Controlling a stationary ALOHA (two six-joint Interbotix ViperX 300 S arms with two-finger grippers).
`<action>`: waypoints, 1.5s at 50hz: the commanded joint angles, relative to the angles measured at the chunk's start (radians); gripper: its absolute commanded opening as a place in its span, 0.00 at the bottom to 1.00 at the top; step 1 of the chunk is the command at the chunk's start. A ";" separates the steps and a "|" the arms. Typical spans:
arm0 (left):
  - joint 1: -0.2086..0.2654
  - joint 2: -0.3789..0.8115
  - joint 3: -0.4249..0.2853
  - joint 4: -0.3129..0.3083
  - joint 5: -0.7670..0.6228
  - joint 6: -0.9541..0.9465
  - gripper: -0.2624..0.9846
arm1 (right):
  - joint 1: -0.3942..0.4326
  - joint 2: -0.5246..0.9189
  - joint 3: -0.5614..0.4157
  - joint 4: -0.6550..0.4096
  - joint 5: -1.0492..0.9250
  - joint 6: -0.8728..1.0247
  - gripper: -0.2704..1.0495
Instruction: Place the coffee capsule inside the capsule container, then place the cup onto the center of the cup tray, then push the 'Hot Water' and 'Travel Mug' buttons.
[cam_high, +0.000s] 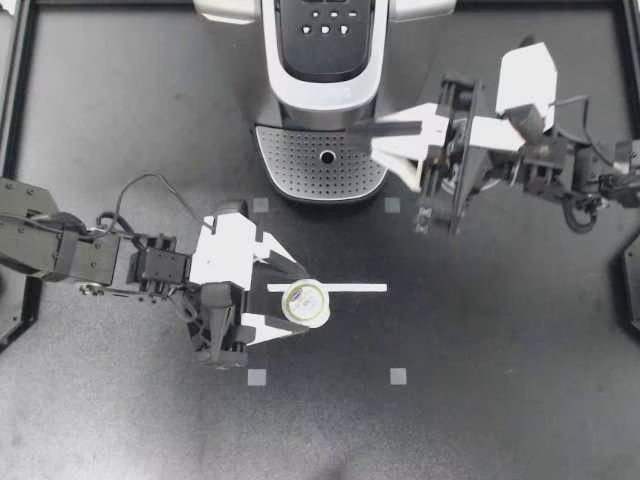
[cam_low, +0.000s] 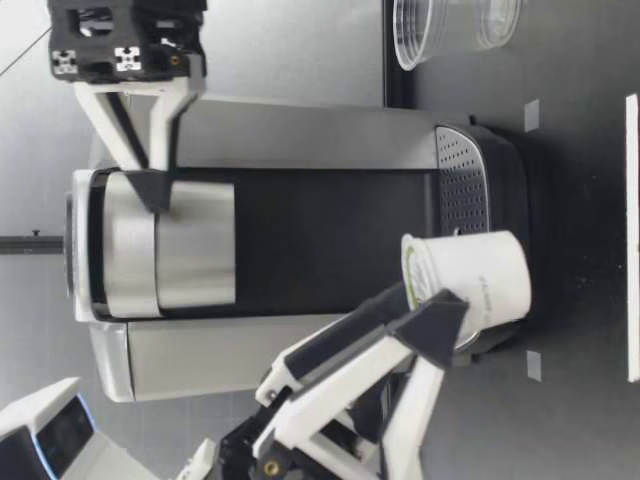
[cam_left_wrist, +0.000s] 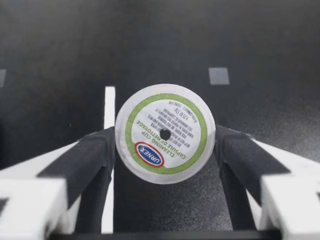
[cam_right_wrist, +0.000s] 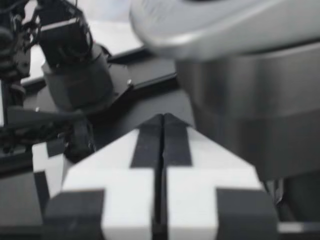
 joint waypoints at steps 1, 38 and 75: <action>0.003 -0.028 -0.012 -0.002 -0.011 0.005 0.63 | -0.011 -0.029 -0.023 0.002 -0.020 -0.003 0.26; 0.003 -0.018 -0.020 -0.002 -0.011 0.005 0.63 | -0.049 -0.048 -0.075 0.002 -0.150 -0.011 0.26; 0.003 -0.011 -0.023 -0.002 -0.025 0.006 0.63 | -0.179 -0.038 -0.173 -0.002 -0.146 -0.008 0.26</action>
